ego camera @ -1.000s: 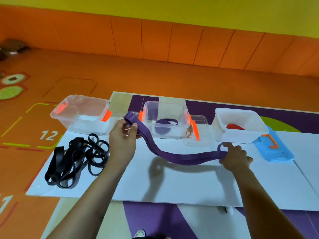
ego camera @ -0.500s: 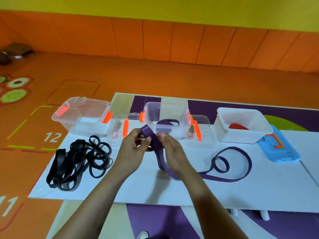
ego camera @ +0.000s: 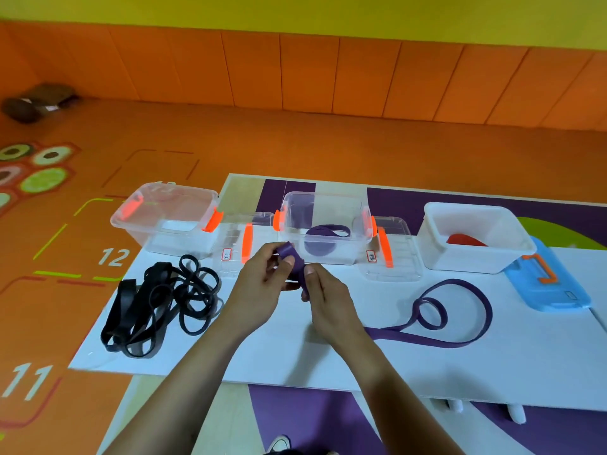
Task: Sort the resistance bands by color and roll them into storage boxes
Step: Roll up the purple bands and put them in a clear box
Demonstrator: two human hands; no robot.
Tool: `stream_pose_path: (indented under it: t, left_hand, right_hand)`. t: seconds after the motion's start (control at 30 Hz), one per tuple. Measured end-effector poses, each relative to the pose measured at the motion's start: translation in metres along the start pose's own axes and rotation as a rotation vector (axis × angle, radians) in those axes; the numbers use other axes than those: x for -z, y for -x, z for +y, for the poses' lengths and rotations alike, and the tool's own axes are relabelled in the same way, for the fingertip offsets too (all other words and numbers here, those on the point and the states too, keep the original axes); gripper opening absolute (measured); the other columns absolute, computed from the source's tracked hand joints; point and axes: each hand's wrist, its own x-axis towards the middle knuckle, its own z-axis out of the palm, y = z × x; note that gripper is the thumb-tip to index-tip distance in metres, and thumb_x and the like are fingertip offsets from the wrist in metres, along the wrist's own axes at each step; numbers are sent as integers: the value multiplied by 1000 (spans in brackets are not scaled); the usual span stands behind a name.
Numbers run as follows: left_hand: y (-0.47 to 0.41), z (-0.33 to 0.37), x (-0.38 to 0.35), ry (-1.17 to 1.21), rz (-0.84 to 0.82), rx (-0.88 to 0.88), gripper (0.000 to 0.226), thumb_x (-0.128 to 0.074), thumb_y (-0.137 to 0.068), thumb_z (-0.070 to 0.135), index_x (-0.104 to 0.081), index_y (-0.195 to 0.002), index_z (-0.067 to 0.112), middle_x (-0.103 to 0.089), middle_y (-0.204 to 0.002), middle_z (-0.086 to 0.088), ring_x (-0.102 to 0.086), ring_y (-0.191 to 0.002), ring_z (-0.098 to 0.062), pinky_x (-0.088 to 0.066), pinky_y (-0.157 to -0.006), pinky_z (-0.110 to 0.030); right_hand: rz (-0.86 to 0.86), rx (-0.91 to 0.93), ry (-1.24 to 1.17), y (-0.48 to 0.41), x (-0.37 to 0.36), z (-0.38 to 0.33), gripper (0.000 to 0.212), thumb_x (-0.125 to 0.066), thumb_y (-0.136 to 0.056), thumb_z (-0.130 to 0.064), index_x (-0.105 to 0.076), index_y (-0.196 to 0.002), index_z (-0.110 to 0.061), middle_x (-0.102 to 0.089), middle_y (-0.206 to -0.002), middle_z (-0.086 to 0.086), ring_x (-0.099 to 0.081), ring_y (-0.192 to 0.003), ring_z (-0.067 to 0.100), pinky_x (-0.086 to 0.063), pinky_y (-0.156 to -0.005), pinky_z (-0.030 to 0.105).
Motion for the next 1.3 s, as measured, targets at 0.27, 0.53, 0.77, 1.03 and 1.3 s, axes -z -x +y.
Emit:
stream_pose_path:
  t: [0.27,0.53,0.77,1.03,1.3]
  left_hand:
    - [3,13,11,-175,-138,-119,23,-45,-107,6,-62,-119,15,-76,-114,7,-69,-108,-14,-55,-89,-25]
    - [10,3,14,-600,119,-381,22,-61,-102,17,-70,-120,26,-74,-98,13,-68,-84,-12,-55,-75,-28]
    - [7,-9,-2,-852,275,-635,36,-66,-90,12,-73,-125,18,-75,-96,5,-64,-76,-23,-54,-61,-39]
    - [17,-11,-17,-621,10,-296,51,-65,-93,8,-58,-137,33,-65,-118,21,-60,-96,-7,-49,-79,-16]
    - [1,27,10,8,-211,330,22,-72,-94,20,-77,-99,0,-76,-92,-22,-75,-77,-30,-64,-79,-35]
  right_hand:
    - [-103,-69,-161,-1,20,-6,23,-59,-100,-39,-66,-89,-20,-72,-82,-3,-59,-72,16,-46,-75,36]
    - [-265,-195,-359,5,29,-30,24,-48,-106,-28,-66,-106,-12,-72,-81,16,-62,-53,28,-51,-53,30]
    - [-51,-213,-306,3,22,-40,49,-54,-99,-54,-68,-100,-7,-59,-64,4,-54,-46,20,-45,-50,26]
    - [46,-112,21,3,36,-16,21,-52,-102,-43,-65,-102,-25,-59,-74,-6,-53,-65,16,-46,-65,34]
    - [-153,185,410,16,48,-26,17,-48,-104,-40,-53,-121,-40,-65,-105,-13,-59,-93,12,-51,-82,38]
